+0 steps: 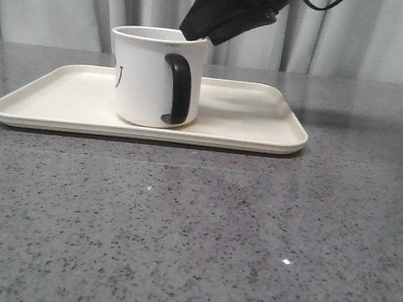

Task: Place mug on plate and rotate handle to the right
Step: 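Grip the mug rim with the right gripper and twist the mug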

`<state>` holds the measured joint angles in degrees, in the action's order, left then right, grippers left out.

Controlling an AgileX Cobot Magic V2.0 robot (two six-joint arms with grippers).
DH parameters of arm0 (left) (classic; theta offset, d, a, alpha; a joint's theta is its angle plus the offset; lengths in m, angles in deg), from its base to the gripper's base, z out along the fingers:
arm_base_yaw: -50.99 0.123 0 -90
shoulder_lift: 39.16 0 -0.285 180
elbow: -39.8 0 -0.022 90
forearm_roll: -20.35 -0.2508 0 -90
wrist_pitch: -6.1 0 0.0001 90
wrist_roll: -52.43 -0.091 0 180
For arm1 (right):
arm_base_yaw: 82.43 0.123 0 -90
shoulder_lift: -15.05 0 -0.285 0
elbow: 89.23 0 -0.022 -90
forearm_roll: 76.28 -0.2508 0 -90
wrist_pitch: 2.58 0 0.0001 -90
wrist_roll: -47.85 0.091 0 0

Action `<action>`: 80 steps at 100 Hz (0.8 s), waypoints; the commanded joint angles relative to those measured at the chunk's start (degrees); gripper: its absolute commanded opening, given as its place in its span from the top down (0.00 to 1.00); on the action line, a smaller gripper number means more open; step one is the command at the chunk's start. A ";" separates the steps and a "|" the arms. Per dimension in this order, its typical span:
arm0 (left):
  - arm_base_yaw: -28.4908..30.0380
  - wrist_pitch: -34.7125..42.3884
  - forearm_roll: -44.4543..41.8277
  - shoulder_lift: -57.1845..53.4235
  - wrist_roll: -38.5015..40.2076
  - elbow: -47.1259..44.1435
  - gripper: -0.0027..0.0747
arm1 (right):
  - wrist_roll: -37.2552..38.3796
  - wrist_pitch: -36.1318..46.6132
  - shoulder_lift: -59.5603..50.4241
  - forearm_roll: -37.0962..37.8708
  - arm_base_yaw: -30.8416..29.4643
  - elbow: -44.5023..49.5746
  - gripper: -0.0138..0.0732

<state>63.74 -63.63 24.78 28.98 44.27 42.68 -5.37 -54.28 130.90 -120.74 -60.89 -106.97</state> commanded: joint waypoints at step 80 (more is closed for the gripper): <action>0.20 3.57 0.74 -0.80 0.13 1.36 0.99 | 0.70 1.02 -0.24 -1.95 1.59 -1.83 0.92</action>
<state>63.74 -63.55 24.78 28.98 44.27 42.65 -4.22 -54.44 133.50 -121.31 -59.27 -107.10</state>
